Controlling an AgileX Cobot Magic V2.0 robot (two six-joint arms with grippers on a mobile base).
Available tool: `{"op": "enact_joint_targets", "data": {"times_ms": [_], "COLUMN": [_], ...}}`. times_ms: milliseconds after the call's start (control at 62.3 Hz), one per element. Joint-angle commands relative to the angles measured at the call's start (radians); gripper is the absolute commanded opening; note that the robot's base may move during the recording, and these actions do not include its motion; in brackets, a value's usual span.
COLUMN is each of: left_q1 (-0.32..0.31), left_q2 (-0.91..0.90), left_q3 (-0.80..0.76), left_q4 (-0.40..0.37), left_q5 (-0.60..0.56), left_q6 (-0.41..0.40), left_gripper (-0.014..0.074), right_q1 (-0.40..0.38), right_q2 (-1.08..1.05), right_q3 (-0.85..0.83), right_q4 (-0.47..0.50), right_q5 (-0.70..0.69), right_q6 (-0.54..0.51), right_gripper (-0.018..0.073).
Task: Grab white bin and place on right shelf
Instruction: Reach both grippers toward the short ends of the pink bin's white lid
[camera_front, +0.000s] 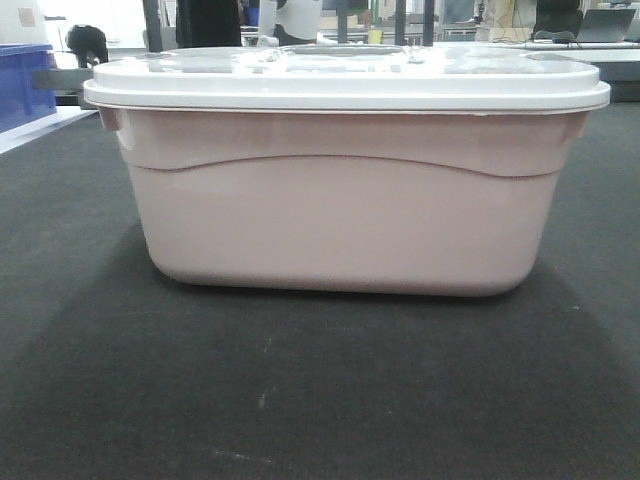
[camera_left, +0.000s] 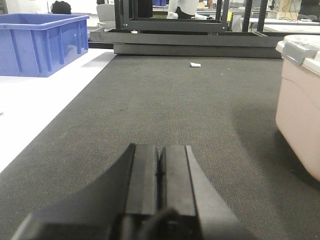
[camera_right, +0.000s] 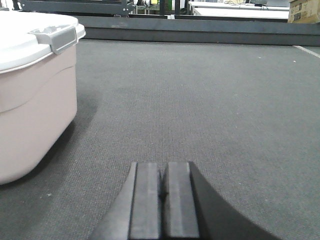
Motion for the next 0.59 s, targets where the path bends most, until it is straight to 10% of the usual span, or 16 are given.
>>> {"op": "enact_joint_targets", "data": {"times_ms": [0, 578], "left_q1": [0.000, 0.000], "left_q2": [-0.007, -0.007], "left_q3": [-0.004, -0.004], "left_q4": [-0.001, -0.001], "left_q5": [-0.091, -0.115], "left_q6": [0.001, 0.001], "left_gripper": [-0.0118, -0.0118], "right_q1": [0.000, 0.000], "right_q2": [-0.018, -0.018], "right_q3": [-0.003, -0.003], "right_q4": [-0.001, -0.001], "right_q5": [-0.090, -0.091], "right_q6": [-0.003, -0.003], "right_gripper": [0.0069, 0.0069]}}
